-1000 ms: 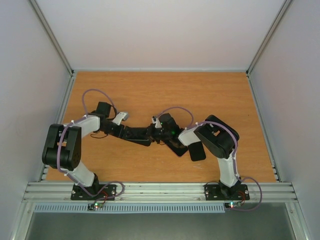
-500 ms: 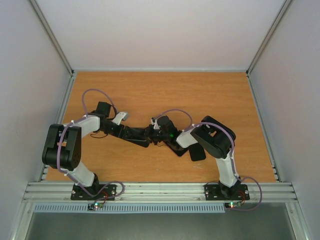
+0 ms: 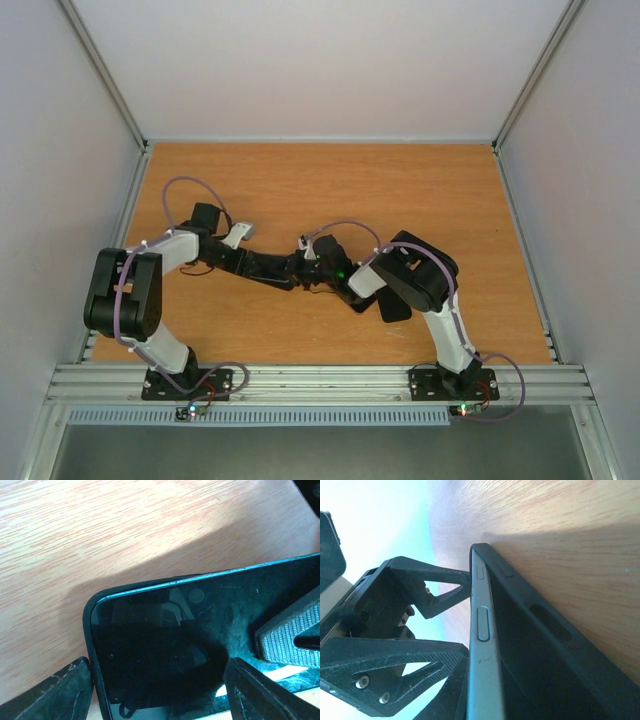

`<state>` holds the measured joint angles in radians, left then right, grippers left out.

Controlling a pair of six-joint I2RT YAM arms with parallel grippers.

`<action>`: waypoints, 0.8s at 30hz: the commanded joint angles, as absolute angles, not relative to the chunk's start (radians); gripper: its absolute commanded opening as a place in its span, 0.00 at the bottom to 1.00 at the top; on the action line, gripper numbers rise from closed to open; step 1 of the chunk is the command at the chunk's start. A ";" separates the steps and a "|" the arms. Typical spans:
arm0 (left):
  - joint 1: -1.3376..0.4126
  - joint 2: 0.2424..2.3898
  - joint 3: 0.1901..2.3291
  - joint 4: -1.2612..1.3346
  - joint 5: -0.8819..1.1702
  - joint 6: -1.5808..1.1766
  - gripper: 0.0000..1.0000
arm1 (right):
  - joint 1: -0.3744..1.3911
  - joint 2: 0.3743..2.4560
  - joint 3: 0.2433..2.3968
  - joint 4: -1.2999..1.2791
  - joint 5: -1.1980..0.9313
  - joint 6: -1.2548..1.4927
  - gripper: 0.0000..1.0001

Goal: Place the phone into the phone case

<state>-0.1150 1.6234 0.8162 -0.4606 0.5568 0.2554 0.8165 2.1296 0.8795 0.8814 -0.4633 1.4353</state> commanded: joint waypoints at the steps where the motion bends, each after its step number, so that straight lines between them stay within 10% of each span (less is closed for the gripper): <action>1: -0.131 1.636 0.816 -0.464 0.621 0.265 0.71 | 0.855 2.194 0.937 0.895 -0.415 1.459 0.01; 19: -0.137 1.635 0.819 -0.475 0.639 0.279 0.71 | 0.879 2.181 0.983 0.755 -0.381 1.374 0.02; 24: -0.137 1.632 0.818 -0.477 0.640 0.282 0.72 | 0.879 2.135 0.999 0.620 -0.352 1.287 0.25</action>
